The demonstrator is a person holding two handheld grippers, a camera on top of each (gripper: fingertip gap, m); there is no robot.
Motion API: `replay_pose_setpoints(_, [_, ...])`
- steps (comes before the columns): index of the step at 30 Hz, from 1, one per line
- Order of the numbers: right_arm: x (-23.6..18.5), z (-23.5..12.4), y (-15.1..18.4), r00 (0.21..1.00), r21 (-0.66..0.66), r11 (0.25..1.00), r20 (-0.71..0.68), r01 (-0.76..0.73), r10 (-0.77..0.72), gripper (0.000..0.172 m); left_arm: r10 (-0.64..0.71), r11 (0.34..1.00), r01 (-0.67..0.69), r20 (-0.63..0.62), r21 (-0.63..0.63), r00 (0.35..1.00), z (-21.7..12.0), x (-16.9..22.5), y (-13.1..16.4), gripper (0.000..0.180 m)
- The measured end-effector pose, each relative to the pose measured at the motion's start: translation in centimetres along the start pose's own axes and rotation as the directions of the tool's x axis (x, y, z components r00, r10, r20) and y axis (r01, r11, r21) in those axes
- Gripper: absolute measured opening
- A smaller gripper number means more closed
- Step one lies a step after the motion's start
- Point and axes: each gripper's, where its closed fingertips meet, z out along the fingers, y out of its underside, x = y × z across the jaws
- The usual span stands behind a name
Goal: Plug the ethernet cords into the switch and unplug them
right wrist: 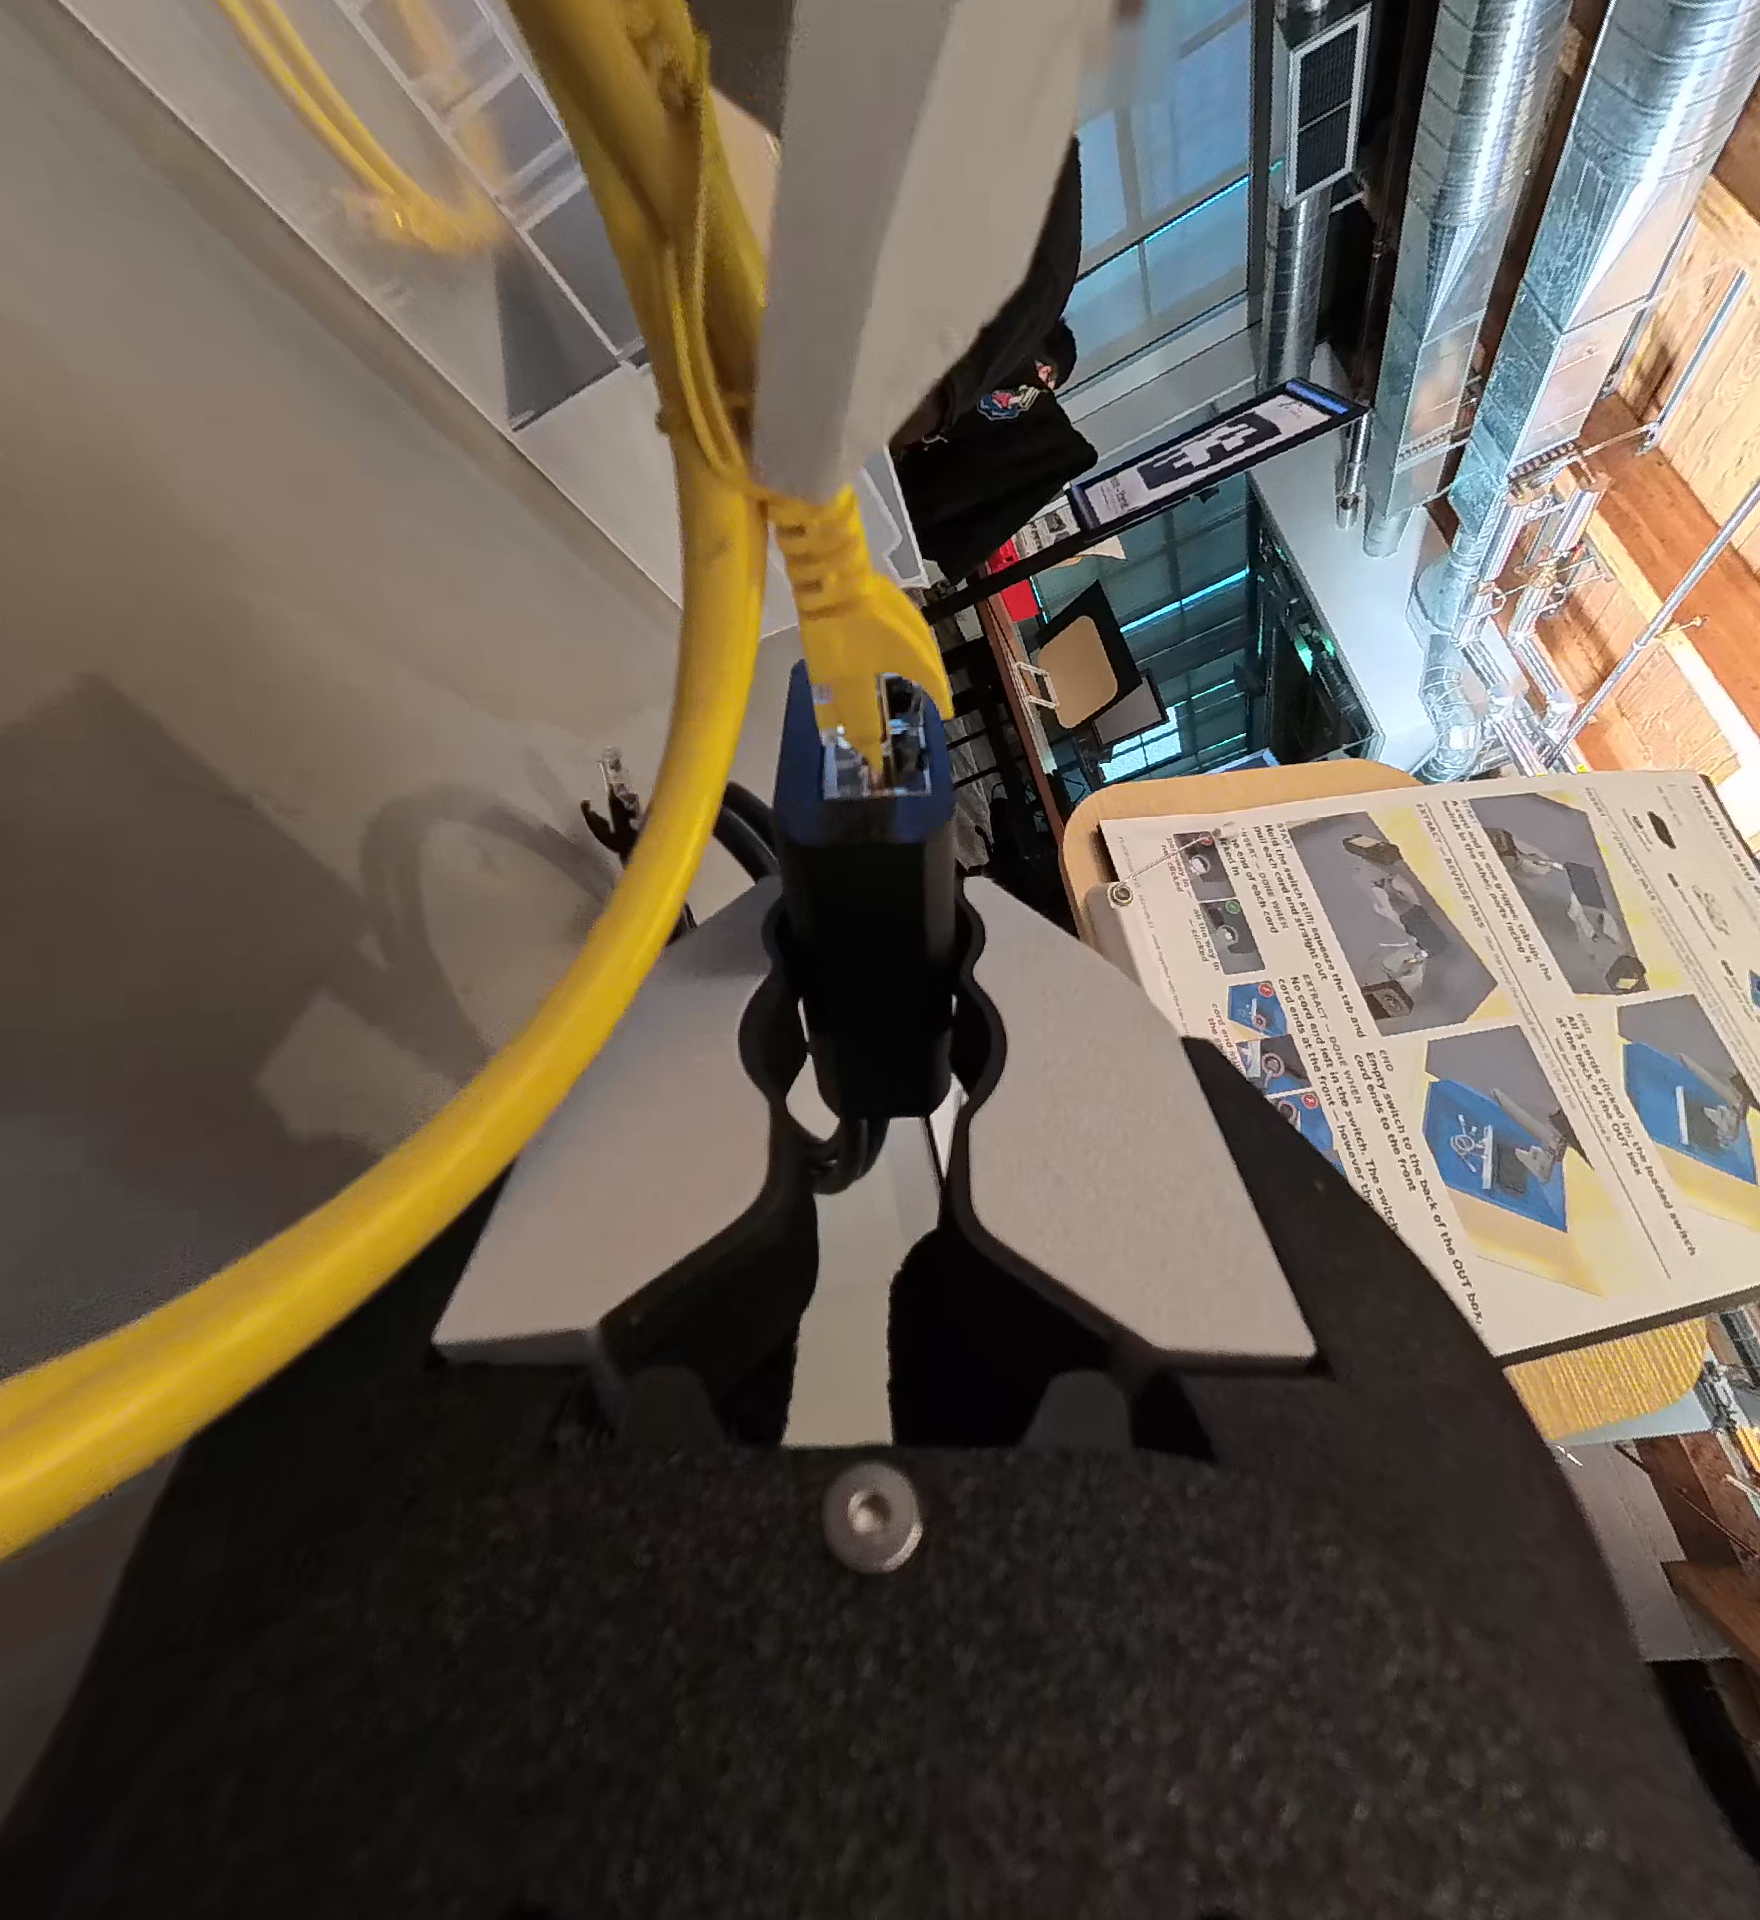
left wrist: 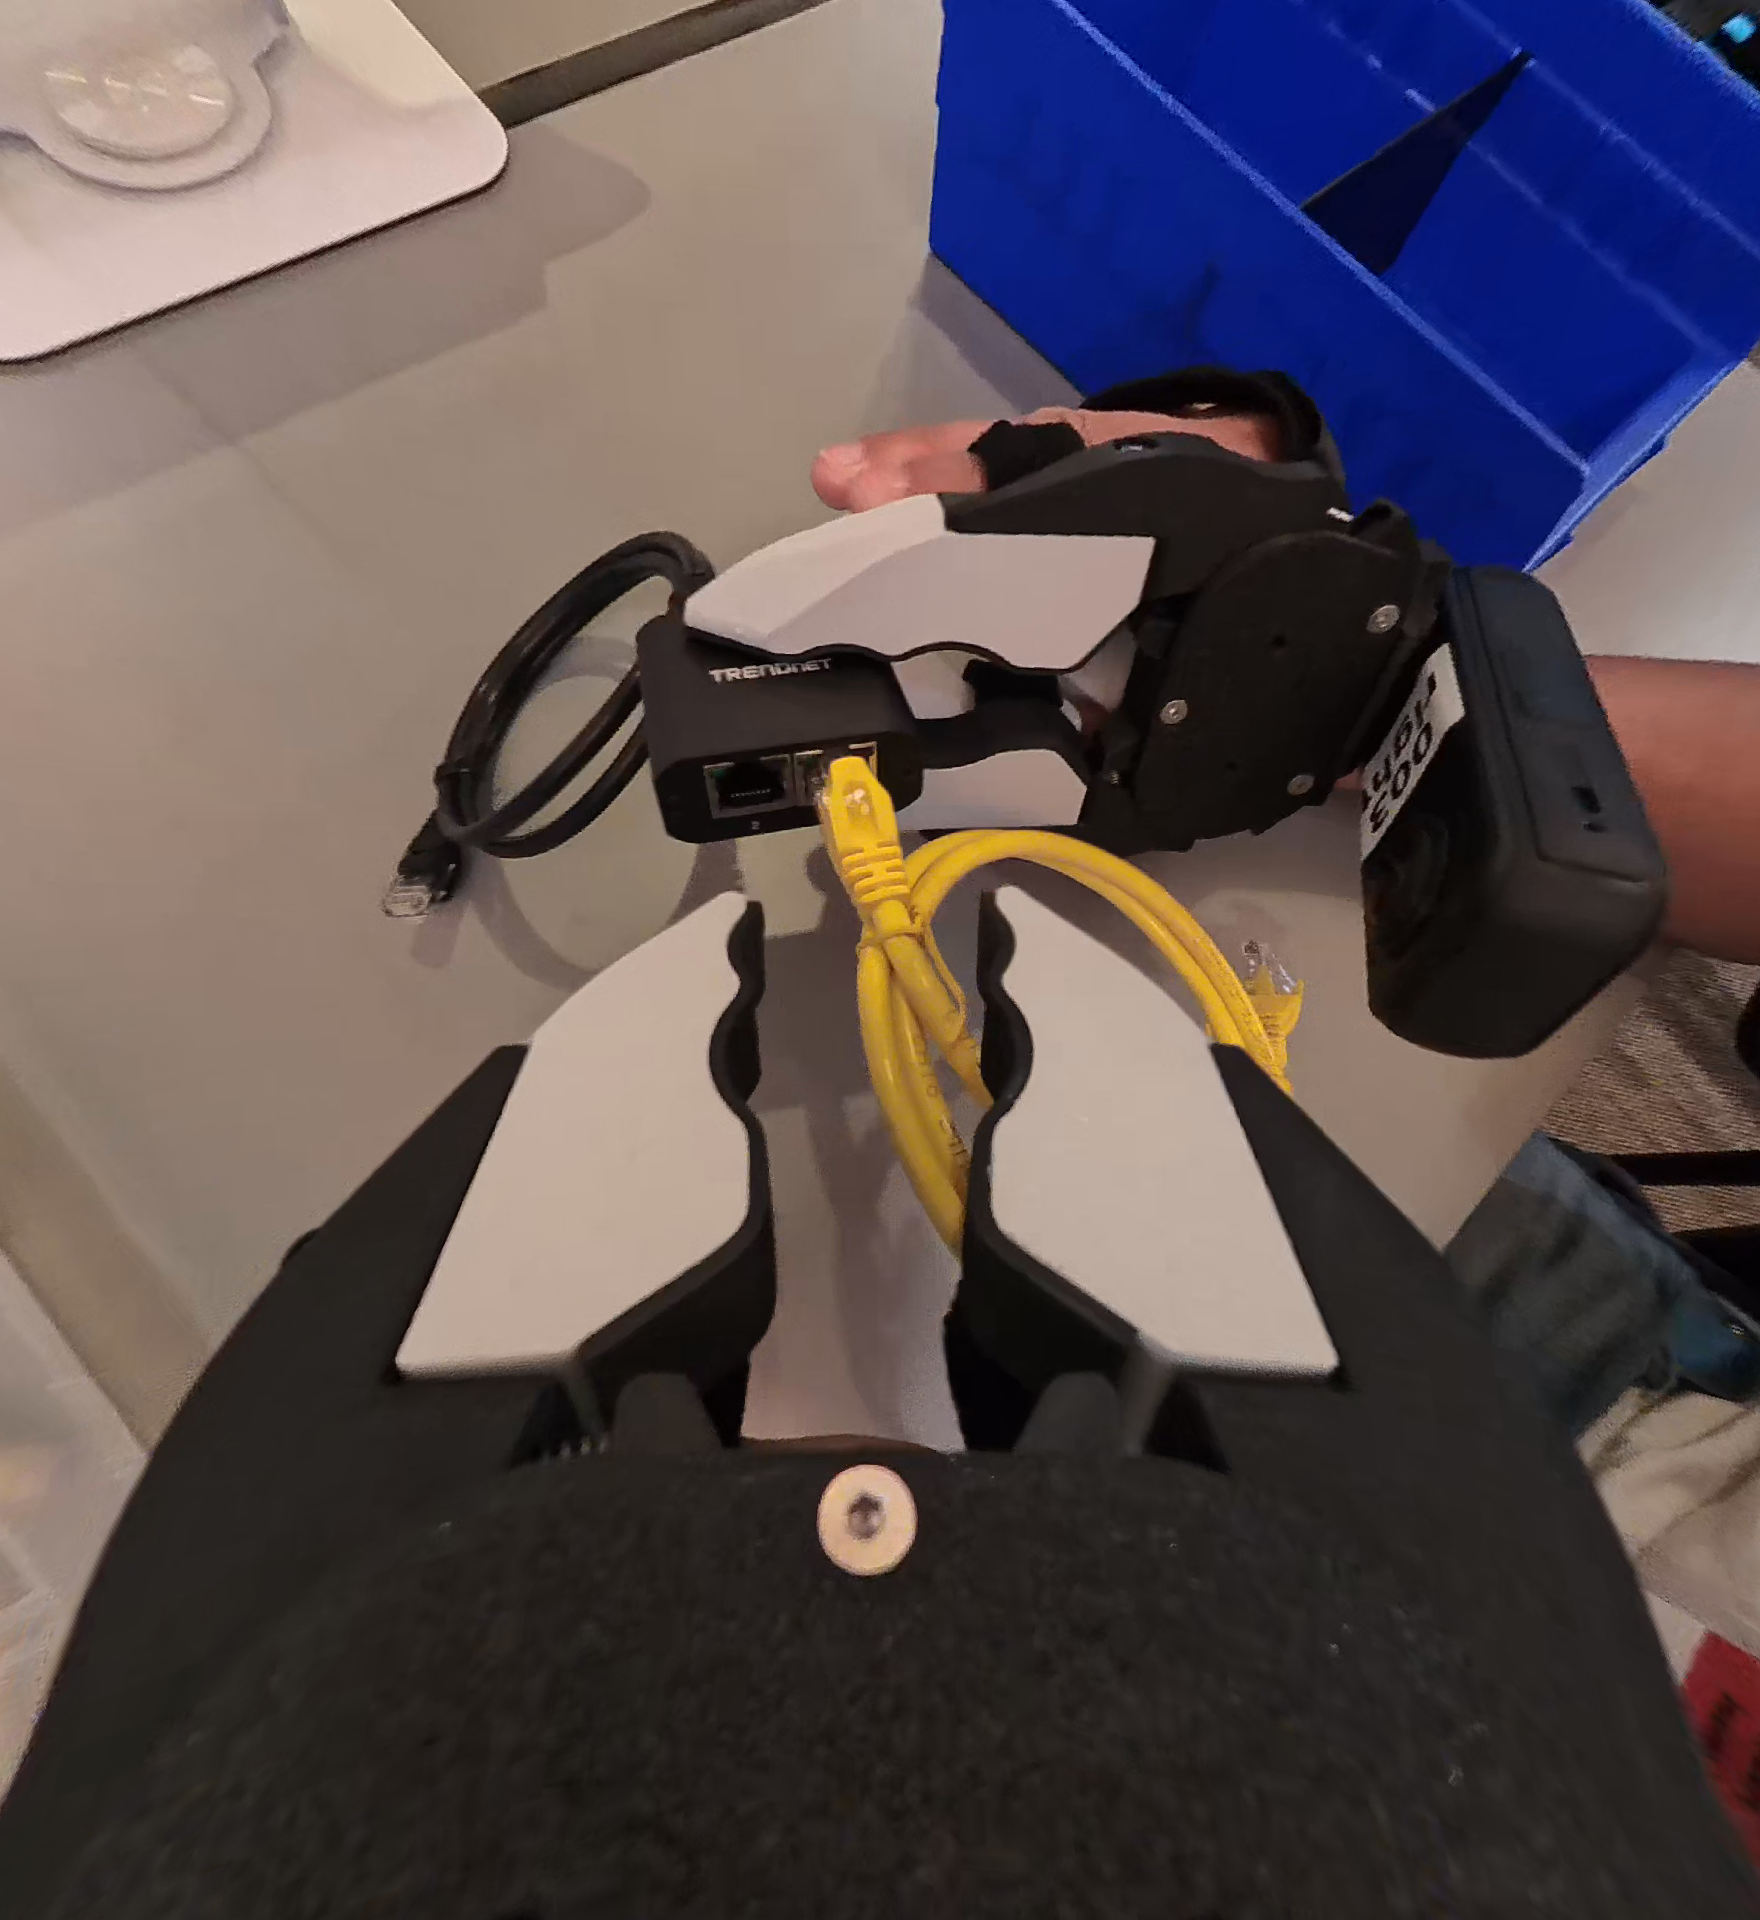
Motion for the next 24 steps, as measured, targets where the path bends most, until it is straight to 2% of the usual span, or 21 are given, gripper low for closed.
replay_pose_setpoints(7, [0.1, 0.0, 0.1, 1.000, -0.009, 1.000, -0.002, -0.004, 0.004, 0.025, -0.051, 0.998, 0.049, -0.066, -0.037, 0.996, 0.6, 1.0, 0.4, 0.048])
replay_pose_setpoints(9, [0.0, 0.0, 0.1, 1.000, -0.008, 1.000, -0.001, 0.002, -0.002, 0.025, -0.039, 0.999, 0.037, -0.062, -0.040, 0.997, 0.7, 1.1, 0.4, 0.042])
replay_pose_setpoints(11, [-0.1, 0.0, 0.0, 1.000, -0.008, 1.000, 0.001, 0.014, -0.014, 0.024, -0.011, 0.999, 0.010, -0.025, -0.035, 1.000, 0.6, 0.7, 0.4, 0.015])
replay_pose_setpoints(18, [0.0, -0.1, -0.3, 1.000, -0.013, 1.000, -0.010, 0.027, -0.027, 0.024, 0.068, 0.995, -0.063, 0.067, -0.082, 0.995, 0.2, -0.6, 0.6, 0.010])
replay_pose_setpoints(24, [0.3, -0.5, -0.6, 0.996, -0.012, 0.997, -0.031, 0.078, -0.078, 0.024, 0.084, 0.993, -0.076, 0.102, -0.086, 0.991, -0.4, -1.5, 0.3, 0.009])
